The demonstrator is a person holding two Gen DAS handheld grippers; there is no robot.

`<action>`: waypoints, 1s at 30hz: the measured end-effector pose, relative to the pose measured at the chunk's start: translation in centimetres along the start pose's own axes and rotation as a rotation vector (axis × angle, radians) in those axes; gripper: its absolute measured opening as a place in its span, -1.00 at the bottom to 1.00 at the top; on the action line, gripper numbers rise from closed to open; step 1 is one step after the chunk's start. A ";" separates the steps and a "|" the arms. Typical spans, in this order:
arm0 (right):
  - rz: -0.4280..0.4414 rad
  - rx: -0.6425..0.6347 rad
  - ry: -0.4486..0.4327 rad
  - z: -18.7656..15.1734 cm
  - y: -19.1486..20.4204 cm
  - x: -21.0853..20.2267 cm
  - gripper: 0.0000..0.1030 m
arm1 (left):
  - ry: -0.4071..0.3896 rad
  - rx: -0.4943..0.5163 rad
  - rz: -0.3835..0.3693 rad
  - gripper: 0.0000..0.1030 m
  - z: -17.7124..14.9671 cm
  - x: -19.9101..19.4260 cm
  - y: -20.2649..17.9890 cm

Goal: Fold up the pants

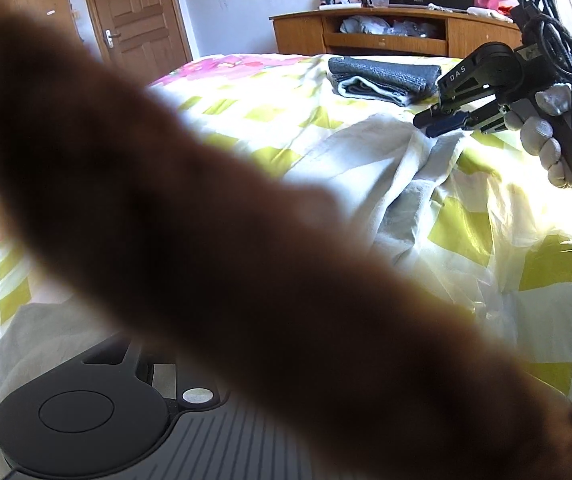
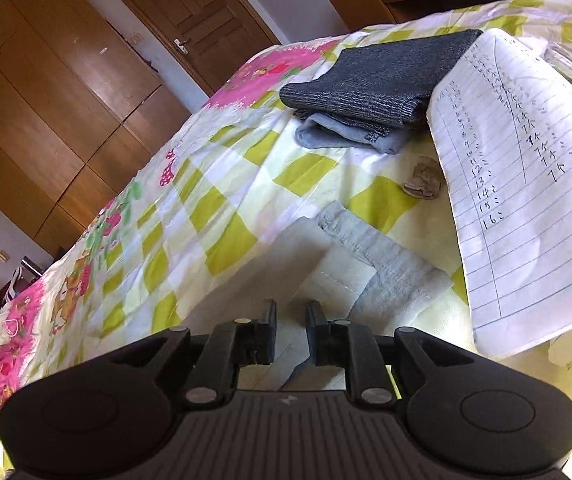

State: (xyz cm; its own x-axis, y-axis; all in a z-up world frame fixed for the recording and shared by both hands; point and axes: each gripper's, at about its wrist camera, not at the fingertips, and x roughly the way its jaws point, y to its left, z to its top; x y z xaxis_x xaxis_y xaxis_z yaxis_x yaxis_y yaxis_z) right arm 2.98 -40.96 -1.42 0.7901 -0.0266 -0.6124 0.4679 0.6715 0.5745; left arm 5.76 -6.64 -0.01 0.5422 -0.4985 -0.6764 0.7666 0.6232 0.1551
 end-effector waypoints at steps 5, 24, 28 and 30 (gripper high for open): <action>-0.017 0.081 0.026 0.0 -1.8 -0.2 -0.30 | -0.002 0.017 -0.005 -0.14 0.5 0.3 -0.7; -0.048 0.054 0.117 1.4 0.9 0.9 -0.61 | -0.060 0.051 -0.020 -0.04 1.3 1.1 -1.3; 0.088 0.007 0.067 4.6 5.1 -0.1 -0.62 | -0.070 0.039 0.022 -0.04 2.5 0.6 0.1; 0.207 0.000 0.001 6.3 7.2 -2.1 -0.62 | -0.094 0.035 0.056 -0.04 3.5 -0.3 0.8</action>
State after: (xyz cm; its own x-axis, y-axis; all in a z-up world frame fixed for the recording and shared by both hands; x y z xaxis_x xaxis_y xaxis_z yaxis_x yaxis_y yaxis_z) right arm 7.24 -40.76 7.42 0.8688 0.1127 -0.4822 0.2960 0.6624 0.6882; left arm 7.37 -8.05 2.83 0.6128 -0.5191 -0.5958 0.7452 0.6306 0.2171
